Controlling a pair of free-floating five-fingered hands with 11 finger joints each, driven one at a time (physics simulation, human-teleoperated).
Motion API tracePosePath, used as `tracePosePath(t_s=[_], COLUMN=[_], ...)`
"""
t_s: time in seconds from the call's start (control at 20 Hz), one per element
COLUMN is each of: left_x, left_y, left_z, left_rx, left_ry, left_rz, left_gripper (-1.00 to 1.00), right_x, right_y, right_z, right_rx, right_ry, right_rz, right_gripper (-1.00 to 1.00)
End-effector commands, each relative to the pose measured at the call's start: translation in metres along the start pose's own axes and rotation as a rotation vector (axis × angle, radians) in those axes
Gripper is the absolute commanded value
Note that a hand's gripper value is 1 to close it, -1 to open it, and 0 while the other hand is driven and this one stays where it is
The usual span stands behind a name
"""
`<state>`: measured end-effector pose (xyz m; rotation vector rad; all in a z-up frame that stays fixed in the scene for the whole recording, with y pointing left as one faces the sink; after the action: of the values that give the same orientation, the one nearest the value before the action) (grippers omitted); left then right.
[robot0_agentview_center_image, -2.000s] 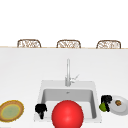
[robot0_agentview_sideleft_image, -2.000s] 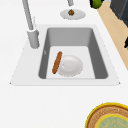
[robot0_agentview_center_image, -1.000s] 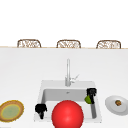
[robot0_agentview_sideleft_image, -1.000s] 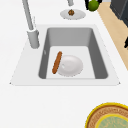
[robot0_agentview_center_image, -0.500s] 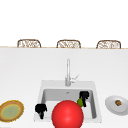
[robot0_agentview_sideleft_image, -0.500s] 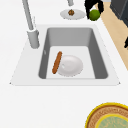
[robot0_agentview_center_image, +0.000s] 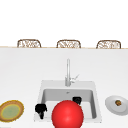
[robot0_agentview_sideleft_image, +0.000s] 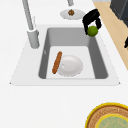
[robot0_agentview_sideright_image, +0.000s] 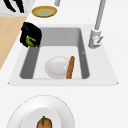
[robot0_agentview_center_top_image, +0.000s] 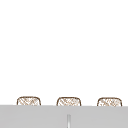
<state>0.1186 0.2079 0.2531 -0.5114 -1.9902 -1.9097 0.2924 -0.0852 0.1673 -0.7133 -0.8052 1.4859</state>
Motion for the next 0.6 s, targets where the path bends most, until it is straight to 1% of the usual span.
tracePosePath(t_s=[0.0, 0.05, 0.15, 0.2, 0.25, 0.3, 0.55], left_x=[0.0, 0.0, 0.0, 0.0, 0.0, 0.0, 0.0], left_y=[0.0, 0.0, 0.0, 0.0, 0.0, 0.0, 0.0], left_z=[0.0, 0.0, 0.0, 0.0, 0.0, 0.0, 0.0], left_rx=[0.0, 0.0, 0.0, 0.0, 0.0, 0.0, 0.0], left_ry=[0.0, 0.0, 0.0, 0.0, 0.0, 0.0, 0.0], left_rz=[0.0, 0.0, 0.0, 0.0, 0.0, 0.0, 0.0], left_gripper=[0.0, 0.0, 0.0, 0.0, 0.0, 0.0, 0.0], right_x=[0.007, 0.007, 0.013, 0.017, 0.016, 0.017, 0.021], right_y=[0.007, 0.011, 0.019, 0.022, 0.025, 0.028, 0.04], right_z=[-0.043, -0.053, -0.075, -0.085, -0.096, -0.107, -0.164], right_rx=[0.0, 0.023, 0.051, 0.065, 0.067, 0.071, 0.06], right_ry=[0.005, 0.002, -0.013, -0.019, -0.002, -0.003, -0.003], right_rz=[-0.025, -0.054, -0.081, -0.083, -0.078, -0.081, -0.074], right_gripper=[1.0, 1.0, 1.0, 1.0, 1.0, 1.0, 1.0])
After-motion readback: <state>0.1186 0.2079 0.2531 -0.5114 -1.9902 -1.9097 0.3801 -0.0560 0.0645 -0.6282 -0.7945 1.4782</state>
